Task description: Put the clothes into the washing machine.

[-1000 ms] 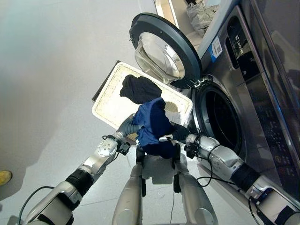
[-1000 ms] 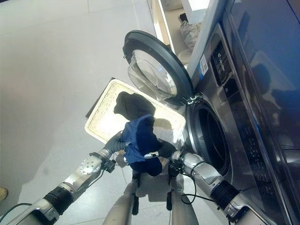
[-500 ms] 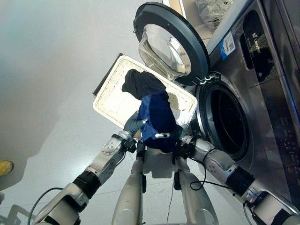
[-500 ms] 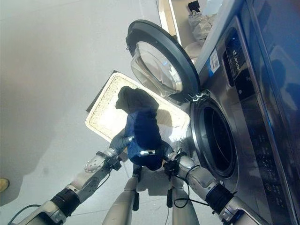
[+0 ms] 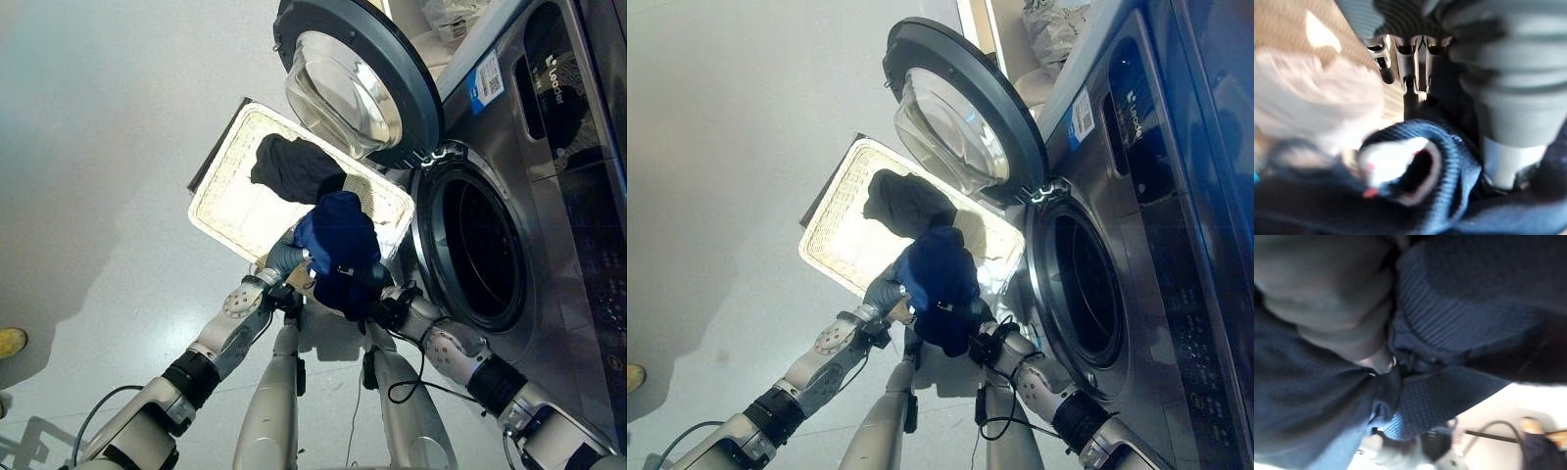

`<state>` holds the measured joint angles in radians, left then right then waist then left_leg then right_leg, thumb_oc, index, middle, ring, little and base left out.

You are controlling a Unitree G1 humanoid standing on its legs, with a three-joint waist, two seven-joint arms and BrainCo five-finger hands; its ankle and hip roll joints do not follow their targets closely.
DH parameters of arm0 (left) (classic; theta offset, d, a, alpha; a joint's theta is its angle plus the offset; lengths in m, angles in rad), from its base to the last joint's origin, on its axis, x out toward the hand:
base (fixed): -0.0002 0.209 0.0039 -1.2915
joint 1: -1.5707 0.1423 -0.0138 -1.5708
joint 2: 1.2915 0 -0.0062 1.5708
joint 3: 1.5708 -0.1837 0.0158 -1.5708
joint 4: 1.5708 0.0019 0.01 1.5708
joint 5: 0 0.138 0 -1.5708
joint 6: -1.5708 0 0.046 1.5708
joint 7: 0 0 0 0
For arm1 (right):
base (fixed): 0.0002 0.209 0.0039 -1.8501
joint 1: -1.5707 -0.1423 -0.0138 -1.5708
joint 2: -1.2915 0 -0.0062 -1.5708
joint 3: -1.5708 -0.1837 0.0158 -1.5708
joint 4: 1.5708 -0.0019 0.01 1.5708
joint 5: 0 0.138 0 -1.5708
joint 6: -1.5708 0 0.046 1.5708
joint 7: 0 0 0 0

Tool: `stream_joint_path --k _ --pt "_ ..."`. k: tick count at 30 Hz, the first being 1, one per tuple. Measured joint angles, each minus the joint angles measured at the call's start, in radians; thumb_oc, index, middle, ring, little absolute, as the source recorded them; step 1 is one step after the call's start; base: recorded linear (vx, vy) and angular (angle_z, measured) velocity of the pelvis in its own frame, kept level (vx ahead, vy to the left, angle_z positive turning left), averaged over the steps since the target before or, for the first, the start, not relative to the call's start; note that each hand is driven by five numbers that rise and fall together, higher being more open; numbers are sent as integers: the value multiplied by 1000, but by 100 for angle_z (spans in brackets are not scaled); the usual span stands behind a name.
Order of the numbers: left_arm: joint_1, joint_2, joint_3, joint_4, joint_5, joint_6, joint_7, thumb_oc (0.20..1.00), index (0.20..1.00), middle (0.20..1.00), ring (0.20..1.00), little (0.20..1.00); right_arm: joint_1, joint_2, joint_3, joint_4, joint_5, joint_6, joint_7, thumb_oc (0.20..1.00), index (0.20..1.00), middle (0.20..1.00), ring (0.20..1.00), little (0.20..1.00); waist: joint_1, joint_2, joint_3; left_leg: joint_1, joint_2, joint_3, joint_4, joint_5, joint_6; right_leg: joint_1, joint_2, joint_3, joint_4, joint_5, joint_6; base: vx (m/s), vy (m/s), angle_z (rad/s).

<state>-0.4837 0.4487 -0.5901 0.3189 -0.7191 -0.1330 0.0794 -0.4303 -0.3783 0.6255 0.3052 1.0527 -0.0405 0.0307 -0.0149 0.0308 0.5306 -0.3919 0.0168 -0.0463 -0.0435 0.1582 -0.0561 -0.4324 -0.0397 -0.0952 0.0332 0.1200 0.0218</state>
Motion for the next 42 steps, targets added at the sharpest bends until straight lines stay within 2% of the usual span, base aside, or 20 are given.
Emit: stream_joint_path --k 5,7,8,10,12,14,17,23,24,25,26,27,30,31,34,35,36,37,40,42 --pt "-29 -5 13 136 94 73 172 1000 1000 1000 1000 1000 -4 76 -81 103 101 -128 -26 200 200 200 200 200 -10 1 0 -2 -1 35 1 1 1 -29 -4 21 24 -4 6 34 37 -17" --pt "-25 -9 39 276 119 110 298 1000 1000 1000 1000 1000 -33 102 -170 170 178 -239 -67 200 200 200 200 200 -26 2 1 -2 -7 65 -5 4 6 -53 -8 48 36 -3 9 30 61 -30" --pt "-15 -13 50 306 119 108 314 1000 1000 1000 1000 1000 -39 101 -193 185 201 -265 -71 200 200 200 200 200 -29 5 2 -2 -7 73 -6 4 6 -57 -10 56 36 -2 10 38 67 -30" --pt "5 -65 114 441 117 93 344 1000 1000 1000 1000 1000 -71 98 -328 276 315 -360 -72 200 200 200 200 200 -46 40 3 -2 -12 84 -14 9 12 -65 -14 64 39 1 14 53 36 -12" --pt "27 -88 142 489 116 84 349 1000 1000 1000 1000 1000 -88 96 -390 322 366 -397 -74 200 200 200 200 200 -49 59 4 -1 -14 90 -15 9 12 -68 -14 71 40 3 14 65 30 -9" --pt "66 -110 165 556 106 53 339 1000 1000 1000 1000 1000 -132 60 -463 404 462 -433 -70 200 200 200 200 200 -48 96 3 1 -13 103 -20 9 12 -80 -13 83 47 3 14 74 29 -18" --pt "100 -127 191 617 66 1 312 1000 1000 1000 1000 1000 -220 34 -564 515 557 -455 -76 200 200 200 200 200 -44 122 -2 0 -15 132 -26 9 13 -108 -17 88 62 6 12 76 -7 -28" --pt "107 -142 218 625 56 -72 264 1000 1000 1000 1000 1000 -321 52 -600 545 712 -569 -109 200 200 200 200 200 -37 126 -5 -34 -20 151 -25 8 11 -170 -25 90 105 3 11 47 -58 -8" --pt "106 -142 218 616 56 -77 262 1000 1000 1000 1000 1000 -336 49 -627 546 731 -573 -114 200 200 200 200 200 -32 127 -5 -44 -23 152 -21 9 13 -183 -28 91 112 2 11 68 -64 1" --pt "107 -140 217 592 58 -83 260 1000 1000 1000 1000 1000 -379 31 -682 547 771 -621 -134 200 200 200 200 200 -18 127 -5 -79 -28 155 -10 10 14 -220 -35 92 127 4 13 50 -40 0" --pt "107 -140 217 592 58 -83 260 1000 1000 1000 1000 1000 -379 31 -682 547 771 -621 -134 200 200 200 200 200 -18 127 -5 -79 -28 155 -10 10 14 -220 -35 92 127 4 13 35 -41 2" --pt "107 -138 217 575 59 -89 254 1000 1000 1000 1000 1000 -419 9 -740 547 807 -702 -159 200 200 200 200 200 -2 127 -5 -106 -39 155 -4 12 18 -252 -43 96 140 3 17 0 0 0" --pt "107 -138 217 575 59 -89 254 1000 1000 1000 1000 1000 -419 9 -740 547 807 -702 -159 200 200 200 200 200 -2 127 -5 -106 -39 155 -4 12 18 -252 -43 96 140 3 17 7 -17 1" --pt "110 -123 187 557 59 -94 255 1000 1000 1000 1000 1000 -451 -14 -813 552 847 -784 -192 1000 1000 1000 1000 1000 15 127 -5 -121 -51 156 0 14 22 -271 -54 100 154 -3 26 21 -52 4" --pt "110 -123 187 557 59 -94 255 1000 1000 1000 1000 1000 -451 -14 -813 552 847 -784 -192 1000 1000 1000 1000 1000 15 127 -5 -121 -51 156 0 14 22 -271 -54 100 154 -3 26 11 -39 3" --pt "95 -90 178 455 59 -89 257 1000 1000 1000 1000 1000 -480 -69 -863 546 865 -881 -254 1000 1000 1000 1000 1000 33 125 -4 -166 -61 156 44 1 42 -312 -66 102 189 -7 27 53 -121 9" --pt "65 -33 150 365 56 -73 269 1000 1000 1000 1000 1000 -494 -92 -877 528 887 -892 -278 1000 1000 1000 1000 1000 33 122 -2 -222 -64 154 104 -22 50 -352 -70 105 220 -12 27 56 -149 11" --pt "48 8 135 323 56 -77 272 1000 1000 1000 1000 1000 -482 -101 -859 497 906 -832 -270 1000 1000 1000 1000 1000 30 119 0 -253 -67 149 136 -34 50 -374 -73 109 233 -17 28 28 -92 4" --pt "26 -3 155 338 59 -99 317 1000 1000 1000 1000 1000 -452 -107 -824 493 923 -609 -273 1000 1000 1000 1000 1000 13 118 0 -250 -64 150 144 -37 46 -368 -69 111 232 -16 27 2 -47 -3" --pt "32 -10 155 339 74 -108 353 1000 1000 1000 1000 1000 -446 -86 -811 484 923 -551 -257 1000 1000 1000 1000 1000 7 118 0 -247 -60 149 148 -38 44 -364 -66 109 232 -16 26 3 -64 -1"
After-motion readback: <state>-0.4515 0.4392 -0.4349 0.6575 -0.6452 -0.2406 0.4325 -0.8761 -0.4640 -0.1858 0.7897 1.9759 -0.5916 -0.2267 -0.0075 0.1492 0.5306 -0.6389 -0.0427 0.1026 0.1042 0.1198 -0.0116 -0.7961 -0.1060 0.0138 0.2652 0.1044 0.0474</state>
